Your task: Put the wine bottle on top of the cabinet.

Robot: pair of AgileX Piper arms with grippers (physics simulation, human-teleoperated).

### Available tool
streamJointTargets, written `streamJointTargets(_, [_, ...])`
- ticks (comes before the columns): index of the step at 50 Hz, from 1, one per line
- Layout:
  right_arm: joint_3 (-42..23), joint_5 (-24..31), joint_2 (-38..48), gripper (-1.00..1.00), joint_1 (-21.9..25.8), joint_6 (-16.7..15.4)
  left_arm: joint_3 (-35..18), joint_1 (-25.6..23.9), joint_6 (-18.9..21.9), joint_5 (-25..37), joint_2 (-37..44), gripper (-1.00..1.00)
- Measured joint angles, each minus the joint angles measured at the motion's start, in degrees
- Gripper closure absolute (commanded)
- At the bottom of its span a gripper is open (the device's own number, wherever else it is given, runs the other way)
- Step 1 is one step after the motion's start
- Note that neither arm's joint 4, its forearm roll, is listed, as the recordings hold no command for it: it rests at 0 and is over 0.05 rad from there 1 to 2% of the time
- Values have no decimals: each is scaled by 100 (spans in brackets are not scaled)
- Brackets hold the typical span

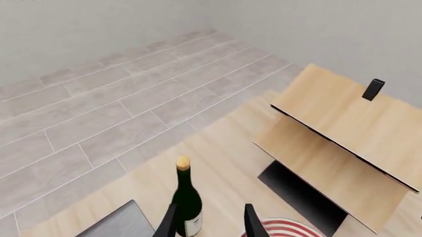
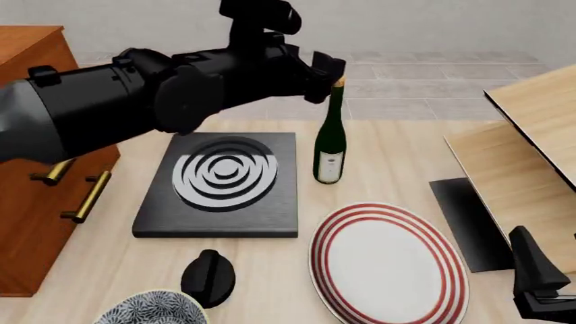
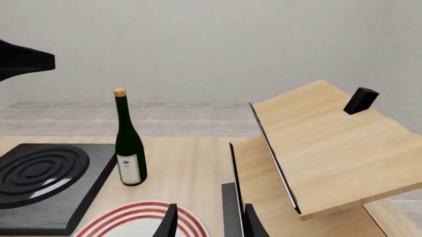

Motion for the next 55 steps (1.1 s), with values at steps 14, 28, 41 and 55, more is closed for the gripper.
streamJointTargets(14, [0,0,0,-100,0,0,-329,80,62,-5,422,-100])
streamJointTargets(28, [0,0,0,-100,0,0,-628,142,72,-11,846,-100])
streamJointTargets(41, [0,0,0,-100,0,0,-896,230,124,27,1183,-100])
streamJointTargets(55, [0,0,0,-100,0,0,-1075,357,146,22,1465,-100])
